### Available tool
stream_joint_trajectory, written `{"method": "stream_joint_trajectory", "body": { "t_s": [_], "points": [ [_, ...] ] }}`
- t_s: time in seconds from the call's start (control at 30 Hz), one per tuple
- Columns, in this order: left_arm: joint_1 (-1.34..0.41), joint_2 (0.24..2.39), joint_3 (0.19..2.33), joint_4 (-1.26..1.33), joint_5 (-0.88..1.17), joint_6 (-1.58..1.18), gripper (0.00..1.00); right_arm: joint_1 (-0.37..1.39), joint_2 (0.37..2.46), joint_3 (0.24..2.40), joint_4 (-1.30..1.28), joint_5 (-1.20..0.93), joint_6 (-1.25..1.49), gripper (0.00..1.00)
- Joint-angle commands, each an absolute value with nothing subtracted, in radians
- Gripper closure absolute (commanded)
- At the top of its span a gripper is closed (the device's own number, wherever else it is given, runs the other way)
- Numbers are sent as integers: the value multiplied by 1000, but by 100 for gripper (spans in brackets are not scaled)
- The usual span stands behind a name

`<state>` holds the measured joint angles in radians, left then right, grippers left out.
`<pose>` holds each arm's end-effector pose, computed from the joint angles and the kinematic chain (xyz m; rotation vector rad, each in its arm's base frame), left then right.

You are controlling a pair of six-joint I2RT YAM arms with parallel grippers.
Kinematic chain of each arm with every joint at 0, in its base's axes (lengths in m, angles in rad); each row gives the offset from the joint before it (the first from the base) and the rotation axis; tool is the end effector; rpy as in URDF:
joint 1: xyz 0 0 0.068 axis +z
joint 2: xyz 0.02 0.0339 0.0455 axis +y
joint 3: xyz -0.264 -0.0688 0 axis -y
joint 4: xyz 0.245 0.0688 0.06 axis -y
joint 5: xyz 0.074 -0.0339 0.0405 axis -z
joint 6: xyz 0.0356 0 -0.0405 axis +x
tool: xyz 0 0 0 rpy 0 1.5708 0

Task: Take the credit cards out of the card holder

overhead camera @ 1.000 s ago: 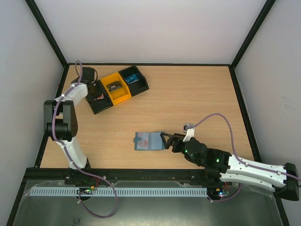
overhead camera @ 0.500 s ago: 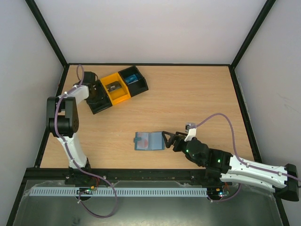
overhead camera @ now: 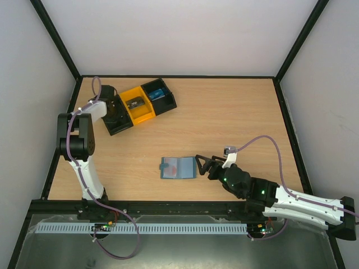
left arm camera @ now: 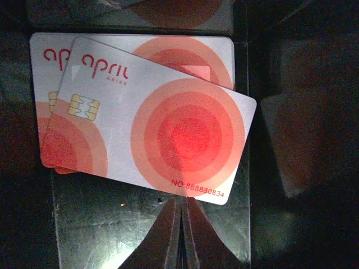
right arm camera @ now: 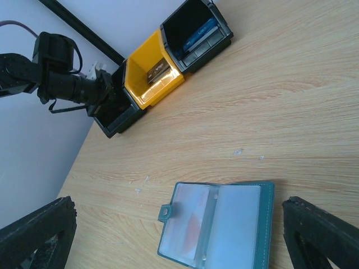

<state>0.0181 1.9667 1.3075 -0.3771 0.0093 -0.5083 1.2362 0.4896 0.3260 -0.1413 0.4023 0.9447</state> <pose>0.4080 0.0071 0.1601 -0.6782 2.5298 -0.1858 0.0593 0.1280 0.2249 0.0055 2.0108 1.1065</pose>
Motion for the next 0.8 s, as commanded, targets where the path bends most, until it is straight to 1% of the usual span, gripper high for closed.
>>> {"method": "stream_joint_trajectory", "body": {
  "t_s": [0.0,0.37,0.57,0.7,0.77],
  "points": [
    [25,2018,1327,-386,-16,-501,95,1232,482,312,-161,446,943,2],
    [7,2052,1364,-386,-29,-503,94,1232,464,305,-178,467,930,2],
    [-9,2032,1359,-379,-55,-514,94,1233,443,296,-180,472,931,2],
    [-21,1974,1348,-373,-56,-523,91,1232,443,292,-188,474,931,1],
    [-23,1923,1335,-360,-39,-522,86,1232,443,293,-191,474,931,1]
  ]
}}
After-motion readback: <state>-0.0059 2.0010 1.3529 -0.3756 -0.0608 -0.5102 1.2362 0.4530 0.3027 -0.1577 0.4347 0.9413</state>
